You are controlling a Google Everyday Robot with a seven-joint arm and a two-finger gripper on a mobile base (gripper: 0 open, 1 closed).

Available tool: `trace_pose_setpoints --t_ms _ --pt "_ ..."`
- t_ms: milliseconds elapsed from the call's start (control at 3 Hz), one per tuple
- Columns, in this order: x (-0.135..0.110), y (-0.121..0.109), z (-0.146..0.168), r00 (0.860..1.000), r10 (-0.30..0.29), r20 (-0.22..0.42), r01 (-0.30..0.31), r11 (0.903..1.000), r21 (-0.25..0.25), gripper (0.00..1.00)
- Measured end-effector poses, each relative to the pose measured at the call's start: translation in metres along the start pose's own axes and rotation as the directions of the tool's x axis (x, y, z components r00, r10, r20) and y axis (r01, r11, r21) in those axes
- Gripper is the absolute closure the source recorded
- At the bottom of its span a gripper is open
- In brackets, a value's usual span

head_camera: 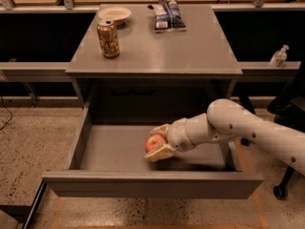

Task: Place apple into top drawer

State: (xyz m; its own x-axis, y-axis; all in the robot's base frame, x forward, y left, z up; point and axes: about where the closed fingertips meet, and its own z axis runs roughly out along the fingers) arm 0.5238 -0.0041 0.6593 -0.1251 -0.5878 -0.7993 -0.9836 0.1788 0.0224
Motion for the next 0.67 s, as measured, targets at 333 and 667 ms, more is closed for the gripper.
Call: trace_pose_setpoints --t_ms 333,667 --pt "-0.0001 0.0006 0.0011 1.000 0.000 -0.001 0.000 1.0000 -0.002 0.00" --pt "-0.0001 0.0007 0.0011 1.000 0.000 -0.001 0.000 1.0000 -0.003 0.00"
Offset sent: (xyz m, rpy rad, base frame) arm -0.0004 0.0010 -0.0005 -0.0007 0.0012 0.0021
